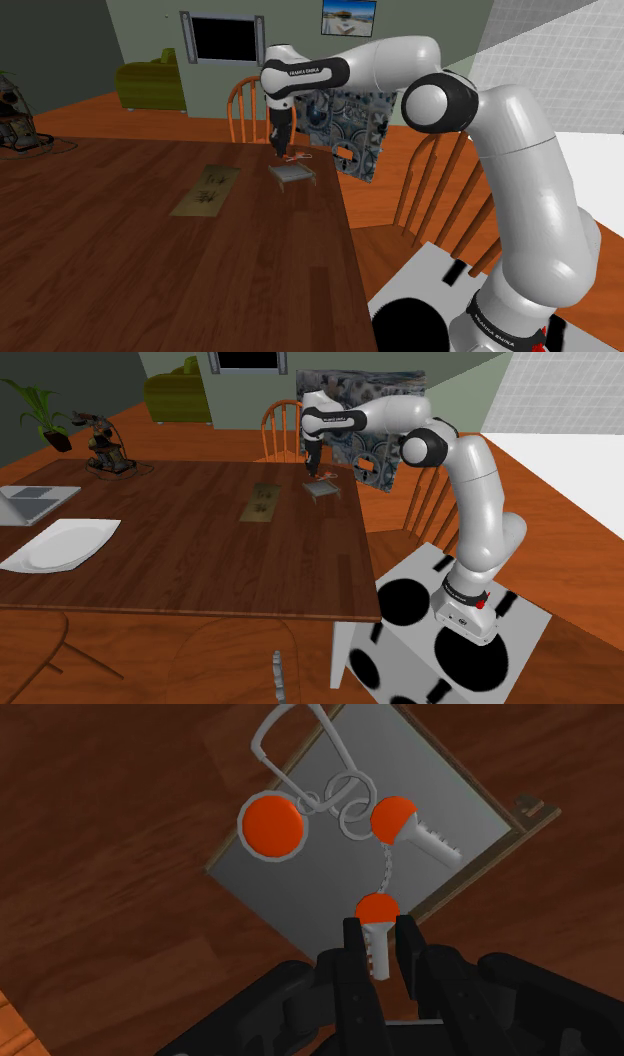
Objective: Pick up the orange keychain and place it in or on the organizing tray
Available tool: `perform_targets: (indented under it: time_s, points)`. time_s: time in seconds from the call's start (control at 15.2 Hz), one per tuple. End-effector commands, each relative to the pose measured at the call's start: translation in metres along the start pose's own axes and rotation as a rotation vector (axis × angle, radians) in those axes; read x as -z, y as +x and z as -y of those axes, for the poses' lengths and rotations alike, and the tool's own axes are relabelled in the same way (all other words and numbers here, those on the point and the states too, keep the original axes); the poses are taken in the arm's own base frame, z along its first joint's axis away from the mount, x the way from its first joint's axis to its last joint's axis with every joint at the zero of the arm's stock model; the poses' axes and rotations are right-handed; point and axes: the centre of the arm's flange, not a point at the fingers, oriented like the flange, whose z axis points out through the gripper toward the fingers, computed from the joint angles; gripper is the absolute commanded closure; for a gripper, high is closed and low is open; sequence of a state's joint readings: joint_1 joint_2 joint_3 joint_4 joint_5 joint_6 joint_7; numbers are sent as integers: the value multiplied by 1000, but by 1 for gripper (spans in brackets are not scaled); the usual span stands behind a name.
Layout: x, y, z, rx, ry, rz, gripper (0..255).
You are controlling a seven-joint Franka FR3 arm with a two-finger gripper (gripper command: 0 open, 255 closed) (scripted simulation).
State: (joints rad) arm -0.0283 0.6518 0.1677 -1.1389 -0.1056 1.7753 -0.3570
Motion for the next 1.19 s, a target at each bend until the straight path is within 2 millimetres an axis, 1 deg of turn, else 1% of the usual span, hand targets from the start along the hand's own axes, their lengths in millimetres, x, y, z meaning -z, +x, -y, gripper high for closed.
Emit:
perform_targets:
  time_s: [0.0, 0.4, 0.86, 0.92, 1.12]
  points:
    - [-11, 0, 0, 0, 0, -1, 255]
    - [-41, 0, 0, 0, 0, -1, 255]
    - [-41, 0, 0, 0, 0, -1, 255]
    - [-41, 0, 0, 0, 0, -1, 0]
    - [-41, 0, 0, 0, 0, -1, 0]
